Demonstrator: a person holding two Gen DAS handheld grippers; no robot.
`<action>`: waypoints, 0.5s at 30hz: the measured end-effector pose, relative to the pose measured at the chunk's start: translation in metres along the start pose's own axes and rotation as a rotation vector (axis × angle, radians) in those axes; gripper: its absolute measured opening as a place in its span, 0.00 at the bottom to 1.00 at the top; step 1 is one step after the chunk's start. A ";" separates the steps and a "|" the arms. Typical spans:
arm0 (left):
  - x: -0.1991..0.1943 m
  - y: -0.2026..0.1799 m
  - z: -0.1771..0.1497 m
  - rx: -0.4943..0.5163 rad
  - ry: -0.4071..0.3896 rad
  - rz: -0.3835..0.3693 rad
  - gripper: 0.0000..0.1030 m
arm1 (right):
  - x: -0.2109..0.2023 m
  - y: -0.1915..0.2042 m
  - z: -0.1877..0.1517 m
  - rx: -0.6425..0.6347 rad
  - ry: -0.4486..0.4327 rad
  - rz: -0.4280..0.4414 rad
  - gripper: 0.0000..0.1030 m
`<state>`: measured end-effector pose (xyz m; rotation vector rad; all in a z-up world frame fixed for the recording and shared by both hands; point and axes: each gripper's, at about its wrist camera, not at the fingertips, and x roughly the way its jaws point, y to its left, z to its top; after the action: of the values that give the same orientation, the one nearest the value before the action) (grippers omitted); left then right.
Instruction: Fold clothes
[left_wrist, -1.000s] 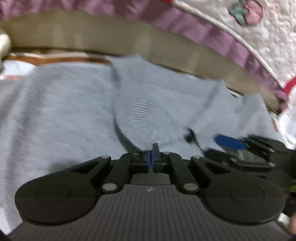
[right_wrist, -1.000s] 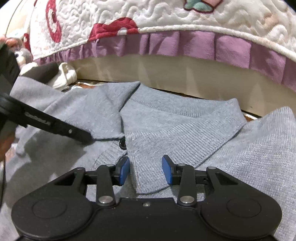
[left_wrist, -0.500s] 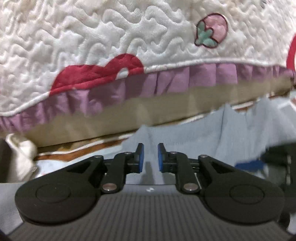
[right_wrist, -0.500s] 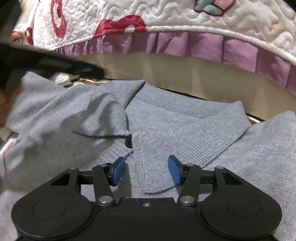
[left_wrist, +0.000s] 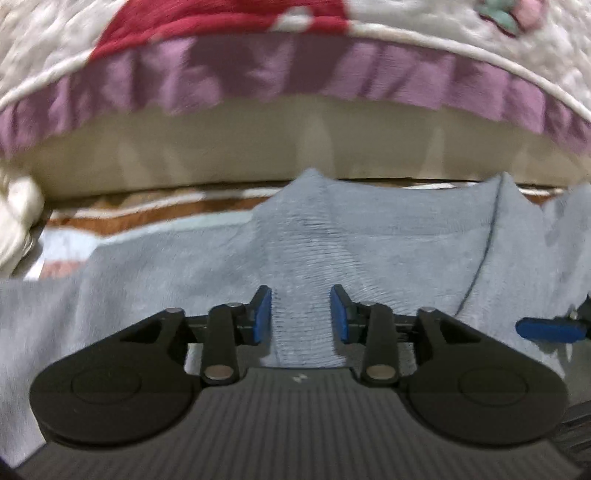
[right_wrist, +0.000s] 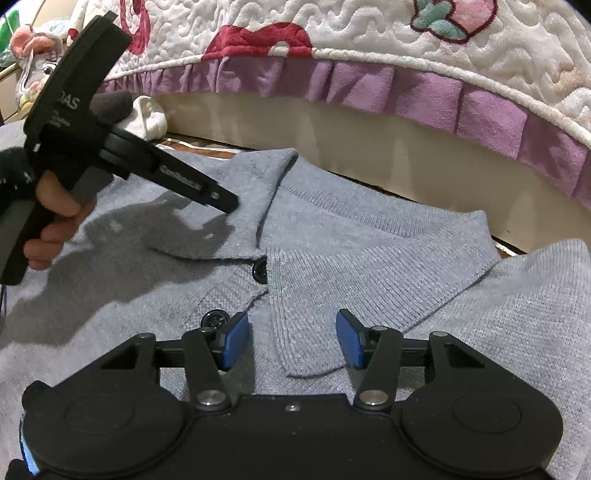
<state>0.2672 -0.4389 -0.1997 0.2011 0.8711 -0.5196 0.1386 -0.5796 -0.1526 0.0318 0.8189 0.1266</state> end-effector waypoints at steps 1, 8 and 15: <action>0.000 -0.004 0.000 0.021 -0.008 -0.004 0.44 | 0.000 0.000 0.000 0.006 -0.001 -0.001 0.56; -0.004 -0.005 0.003 0.046 -0.028 -0.027 0.46 | -0.001 -0.007 0.001 0.044 -0.001 0.035 0.59; -0.045 -0.043 0.001 0.202 -0.087 -0.002 0.44 | -0.046 -0.077 0.025 0.350 -0.090 0.063 0.58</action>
<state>0.2226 -0.4603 -0.1625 0.3600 0.7339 -0.6140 0.1341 -0.6614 -0.1080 0.3904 0.7429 0.0393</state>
